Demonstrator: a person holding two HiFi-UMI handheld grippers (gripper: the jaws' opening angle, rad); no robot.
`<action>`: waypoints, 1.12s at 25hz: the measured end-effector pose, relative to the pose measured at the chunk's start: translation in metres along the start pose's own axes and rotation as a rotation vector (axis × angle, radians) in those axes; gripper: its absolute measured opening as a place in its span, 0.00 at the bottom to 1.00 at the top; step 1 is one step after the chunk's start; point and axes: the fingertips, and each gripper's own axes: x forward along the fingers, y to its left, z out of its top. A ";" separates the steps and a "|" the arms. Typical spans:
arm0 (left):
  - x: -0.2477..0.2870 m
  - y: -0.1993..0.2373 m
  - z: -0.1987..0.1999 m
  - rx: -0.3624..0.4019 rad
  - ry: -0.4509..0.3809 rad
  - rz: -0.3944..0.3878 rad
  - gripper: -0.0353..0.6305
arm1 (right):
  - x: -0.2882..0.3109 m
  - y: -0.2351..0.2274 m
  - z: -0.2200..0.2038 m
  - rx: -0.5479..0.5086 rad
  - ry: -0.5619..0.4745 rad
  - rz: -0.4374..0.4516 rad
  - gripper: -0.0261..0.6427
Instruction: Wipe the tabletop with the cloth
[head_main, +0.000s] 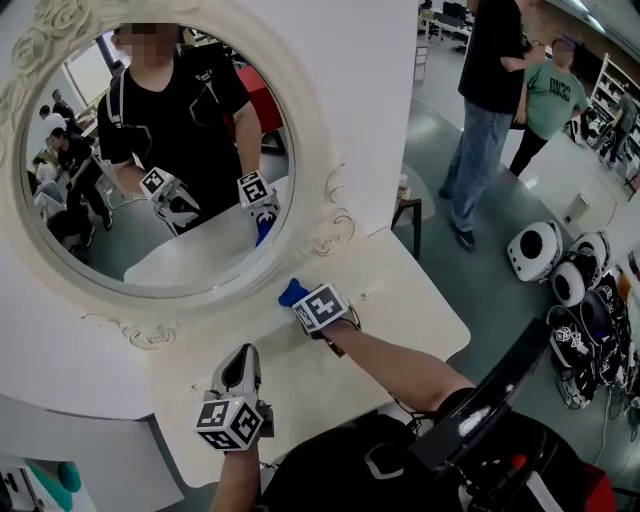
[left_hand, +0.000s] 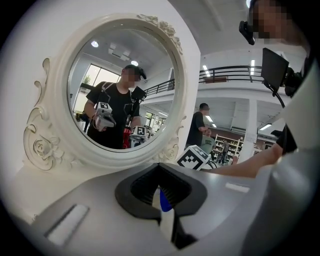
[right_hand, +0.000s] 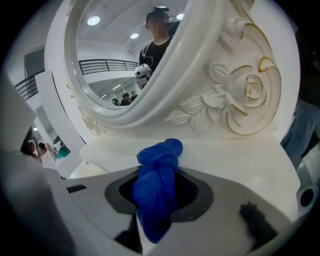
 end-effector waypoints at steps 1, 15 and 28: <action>0.004 -0.004 -0.001 0.001 0.003 -0.004 0.06 | -0.003 -0.007 0.000 0.004 -0.002 -0.003 0.23; 0.042 -0.058 -0.003 0.029 0.018 -0.031 0.06 | -0.044 -0.095 -0.010 0.030 -0.018 -0.075 0.23; 0.059 -0.092 -0.012 0.042 0.032 -0.040 0.06 | -0.084 -0.177 -0.024 0.089 -0.051 -0.166 0.23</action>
